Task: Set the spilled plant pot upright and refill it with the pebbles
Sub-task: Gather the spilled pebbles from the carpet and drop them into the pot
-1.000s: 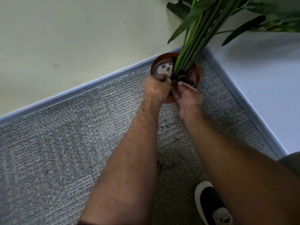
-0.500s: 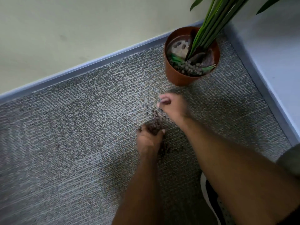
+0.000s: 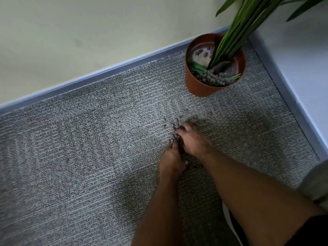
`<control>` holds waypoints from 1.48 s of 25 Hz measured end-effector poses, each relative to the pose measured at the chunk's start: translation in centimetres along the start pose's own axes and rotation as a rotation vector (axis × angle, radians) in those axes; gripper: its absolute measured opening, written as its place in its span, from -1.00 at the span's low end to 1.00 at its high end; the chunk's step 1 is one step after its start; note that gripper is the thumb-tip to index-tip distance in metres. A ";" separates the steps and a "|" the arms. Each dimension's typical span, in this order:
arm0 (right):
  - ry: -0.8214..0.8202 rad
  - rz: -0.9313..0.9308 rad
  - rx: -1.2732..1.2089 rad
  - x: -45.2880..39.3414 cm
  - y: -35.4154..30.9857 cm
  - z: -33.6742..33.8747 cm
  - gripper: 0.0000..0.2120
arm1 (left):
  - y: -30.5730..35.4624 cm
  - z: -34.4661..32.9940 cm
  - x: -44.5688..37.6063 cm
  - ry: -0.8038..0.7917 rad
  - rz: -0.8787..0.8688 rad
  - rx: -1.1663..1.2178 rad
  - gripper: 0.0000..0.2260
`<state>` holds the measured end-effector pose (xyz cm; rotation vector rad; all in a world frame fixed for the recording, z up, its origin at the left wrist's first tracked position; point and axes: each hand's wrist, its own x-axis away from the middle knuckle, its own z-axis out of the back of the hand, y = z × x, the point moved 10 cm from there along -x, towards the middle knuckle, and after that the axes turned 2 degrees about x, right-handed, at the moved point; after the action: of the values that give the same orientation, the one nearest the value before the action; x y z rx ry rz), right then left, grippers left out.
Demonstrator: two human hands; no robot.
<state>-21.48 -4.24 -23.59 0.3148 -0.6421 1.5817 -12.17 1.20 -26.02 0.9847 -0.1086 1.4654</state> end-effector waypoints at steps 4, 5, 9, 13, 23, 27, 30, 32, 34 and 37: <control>-0.050 0.057 0.043 0.1 -0.3 0.0 -0.40 | 0.8 -0.6 0.7 -0.027 -0.007 -0.215 -0.11; -0.065 0.093 0.068 0.2 -0.8 -0.2 -0.44 | 1.0 -0.9 0.9 -0.027 0.004 -0.269 -0.11; -0.149 0.167 0.109 0.9 -1.5 -2.5 -0.64 | 1.9 -1.2 1.5 -0.027 -0.003 -0.347 -0.18; -0.126 0.191 0.138 0.7 -1.6 -2.0 -0.74 | 2.2 -1.2 1.2 -0.038 -0.050 -0.341 -0.41; 0.378 -0.198 -0.812 0.6 3.6 3.3 -0.83 | 3.7 -2.8 1.4 -0.192 -0.261 -0.497 -0.66; 0.635 -0.259 -1.381 0.1 4.0 7.8 -0.73 | 3.5 -2.9 1.5 -0.232 -0.255 -0.439 -0.63; 0.949 -0.310 -1.735 -0.1 5.6 12.0 -0.75 | 2.3 -2.6 0.8 -0.265 -0.192 -0.310 -0.68; 1.058 -0.363 -1.908 -0.3 7.1 13.3 -0.74 | 1.7 -2.4 0.2 -0.259 -0.149 -0.220 -0.76; 1.077 -0.404 -1.994 -0.4 8.3 13.2 -0.70 | 1.2 -2.3 -0.2 -0.238 -0.113 -0.137 -0.81; 1.044 -0.472 -2.027 -0.1 9.0 12.0 -0.70 | 0.6 -2.1 -0.4 -0.207 -0.021 0.067 -0.89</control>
<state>-32.36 -11.19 -15.96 -1.6055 -0.8668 -0.0324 -13.78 2.05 -27.32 1.1876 -0.1994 1.3521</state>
